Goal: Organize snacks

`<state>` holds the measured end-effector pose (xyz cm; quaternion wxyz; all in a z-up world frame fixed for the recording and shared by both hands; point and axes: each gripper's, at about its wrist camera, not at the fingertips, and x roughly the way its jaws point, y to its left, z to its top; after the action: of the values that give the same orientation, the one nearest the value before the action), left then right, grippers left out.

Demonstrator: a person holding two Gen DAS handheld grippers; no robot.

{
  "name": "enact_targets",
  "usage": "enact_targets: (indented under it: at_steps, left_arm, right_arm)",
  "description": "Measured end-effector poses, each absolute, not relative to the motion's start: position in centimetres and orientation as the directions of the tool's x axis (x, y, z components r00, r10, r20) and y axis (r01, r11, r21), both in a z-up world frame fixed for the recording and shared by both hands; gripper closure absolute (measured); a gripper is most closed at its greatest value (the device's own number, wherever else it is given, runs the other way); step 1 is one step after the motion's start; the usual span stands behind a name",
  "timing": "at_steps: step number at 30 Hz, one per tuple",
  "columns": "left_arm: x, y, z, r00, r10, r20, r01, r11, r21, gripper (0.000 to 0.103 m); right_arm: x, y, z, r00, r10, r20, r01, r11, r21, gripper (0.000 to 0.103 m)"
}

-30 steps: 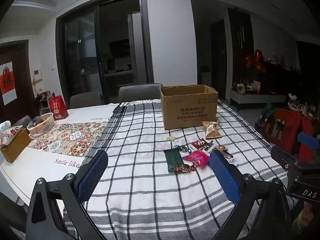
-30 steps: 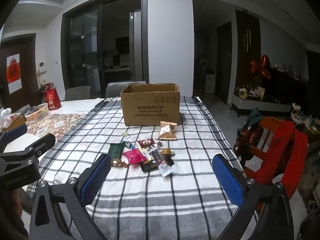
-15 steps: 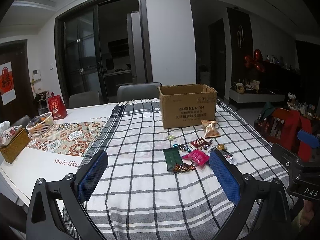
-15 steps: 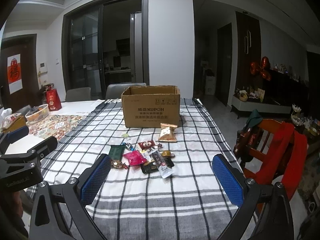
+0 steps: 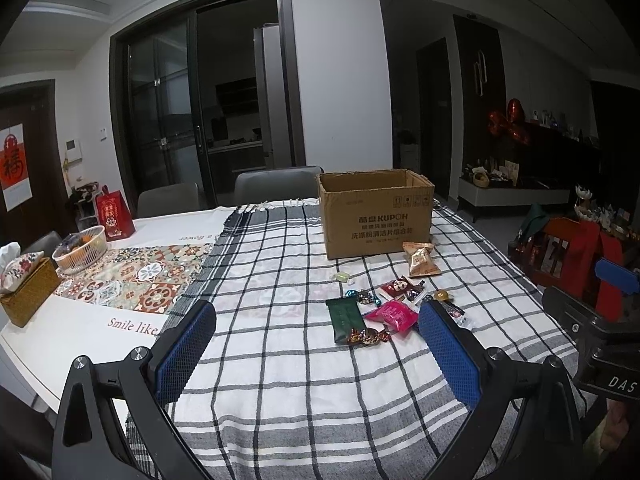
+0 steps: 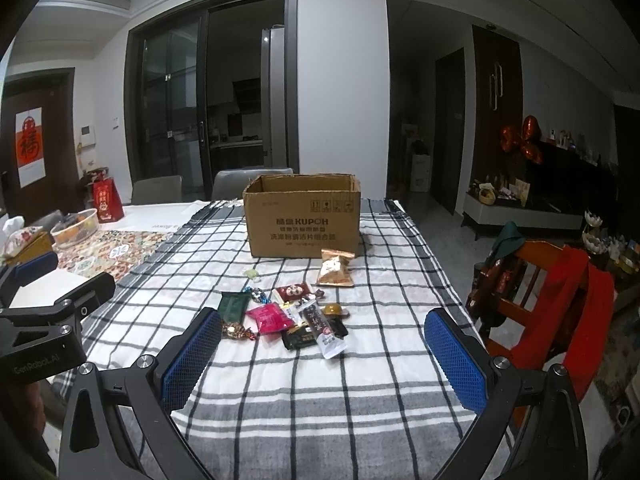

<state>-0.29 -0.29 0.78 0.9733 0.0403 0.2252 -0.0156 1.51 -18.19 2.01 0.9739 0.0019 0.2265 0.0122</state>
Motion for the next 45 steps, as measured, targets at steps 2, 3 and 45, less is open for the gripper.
enact_targets:
  at_steps: [2,3,45]
  left_arm:
    - [-0.3,-0.3,0.8,0.899,-0.011,-0.438,0.047,0.996,0.072,0.0]
    - [-0.3,-0.3,0.8,0.9,-0.01,-0.436,0.046,0.996,0.072,0.0]
    - [1.6,-0.5,-1.4,0.863,-0.047,-0.504,0.097,0.993,0.073,0.0]
  right_arm:
    - [1.5,-18.2,2.0,0.897,0.025,-0.442,-0.023,1.0,0.01,0.001]
    - [1.5,-18.2,2.0,0.897,0.026,-0.441,-0.023,1.0,0.01,0.001]
    - [3.4,-18.3,0.8,0.876,0.04,-0.48,-0.038,0.999,0.015,0.001]
